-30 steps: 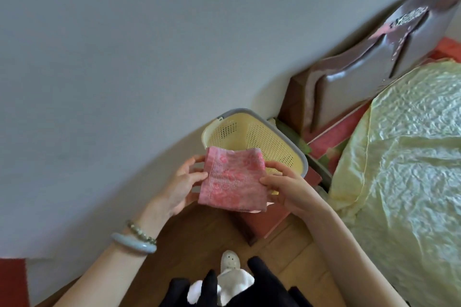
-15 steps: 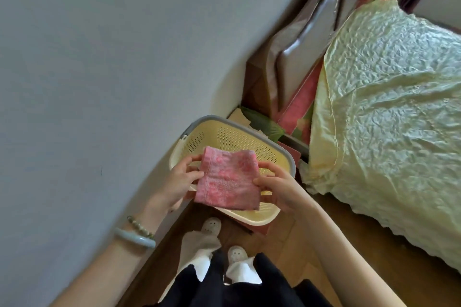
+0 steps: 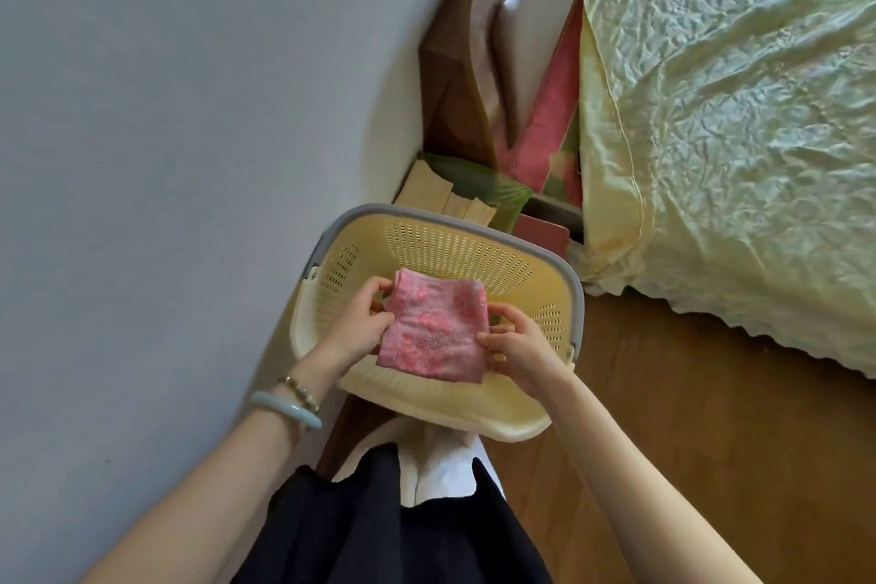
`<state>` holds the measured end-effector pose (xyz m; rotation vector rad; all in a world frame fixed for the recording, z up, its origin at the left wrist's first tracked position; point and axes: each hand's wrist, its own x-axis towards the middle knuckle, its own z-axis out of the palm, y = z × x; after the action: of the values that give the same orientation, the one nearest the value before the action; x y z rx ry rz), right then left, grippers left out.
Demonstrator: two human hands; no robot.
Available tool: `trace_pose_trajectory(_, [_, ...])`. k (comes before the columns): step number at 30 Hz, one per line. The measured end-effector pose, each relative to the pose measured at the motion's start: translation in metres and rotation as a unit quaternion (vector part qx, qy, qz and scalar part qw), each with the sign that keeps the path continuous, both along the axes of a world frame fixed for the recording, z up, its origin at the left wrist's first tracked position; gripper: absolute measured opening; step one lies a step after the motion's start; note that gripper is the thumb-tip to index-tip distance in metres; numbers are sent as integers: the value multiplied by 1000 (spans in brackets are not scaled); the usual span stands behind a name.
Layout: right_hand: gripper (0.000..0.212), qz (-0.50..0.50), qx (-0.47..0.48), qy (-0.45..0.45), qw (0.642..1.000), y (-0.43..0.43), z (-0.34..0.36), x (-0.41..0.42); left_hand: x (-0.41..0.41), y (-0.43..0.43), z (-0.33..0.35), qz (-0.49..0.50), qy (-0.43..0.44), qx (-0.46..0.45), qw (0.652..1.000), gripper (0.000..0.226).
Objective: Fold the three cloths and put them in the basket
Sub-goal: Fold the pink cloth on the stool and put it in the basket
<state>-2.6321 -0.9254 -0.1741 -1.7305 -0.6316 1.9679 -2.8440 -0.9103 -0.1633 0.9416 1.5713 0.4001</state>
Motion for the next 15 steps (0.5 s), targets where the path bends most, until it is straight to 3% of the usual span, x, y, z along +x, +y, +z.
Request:
trace_pose_trajectory(4, [41, -32, 1, -33, 999, 11, -49, -5, 7, 19, -40, -16, 12, -35, 999, 28])
trace_pose_trajectory(9, [29, -10, -45, -171, 984, 22, -125, -26, 11, 39, -95, -48, 62, -115, 990, 20])
trace_pose_trajectory(15, [29, -16, -52, -226, 973, 23, -193, -41, 4, 54, -153, -105, 82, -104, 986, 22])
